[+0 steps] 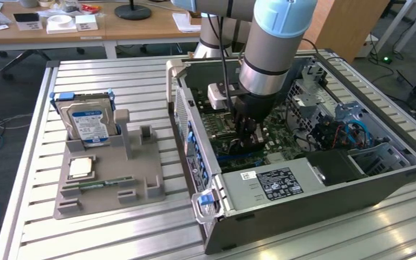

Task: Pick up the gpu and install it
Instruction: 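Insert the gpu into the slot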

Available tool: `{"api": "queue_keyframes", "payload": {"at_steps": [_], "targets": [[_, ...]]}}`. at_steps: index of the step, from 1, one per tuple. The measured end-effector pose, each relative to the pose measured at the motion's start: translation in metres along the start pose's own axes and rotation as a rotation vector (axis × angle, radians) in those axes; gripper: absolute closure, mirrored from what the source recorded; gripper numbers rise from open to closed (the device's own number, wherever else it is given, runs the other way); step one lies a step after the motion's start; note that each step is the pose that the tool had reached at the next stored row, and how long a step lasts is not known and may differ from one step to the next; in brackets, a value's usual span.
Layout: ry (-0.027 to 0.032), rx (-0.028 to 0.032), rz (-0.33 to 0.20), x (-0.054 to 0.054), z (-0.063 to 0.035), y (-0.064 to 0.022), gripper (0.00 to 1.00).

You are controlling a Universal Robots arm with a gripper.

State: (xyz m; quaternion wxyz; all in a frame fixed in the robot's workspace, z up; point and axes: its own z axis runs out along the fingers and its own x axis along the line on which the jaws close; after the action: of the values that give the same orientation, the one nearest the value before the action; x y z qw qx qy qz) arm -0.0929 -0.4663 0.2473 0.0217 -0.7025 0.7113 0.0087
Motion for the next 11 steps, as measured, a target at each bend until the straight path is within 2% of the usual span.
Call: {"api": "queue_keyframes", "payload": {"at_steps": [11], "targets": [[0.0001,0.0000,0.000,0.0001,0.0026,0.0000,0.74]]}}
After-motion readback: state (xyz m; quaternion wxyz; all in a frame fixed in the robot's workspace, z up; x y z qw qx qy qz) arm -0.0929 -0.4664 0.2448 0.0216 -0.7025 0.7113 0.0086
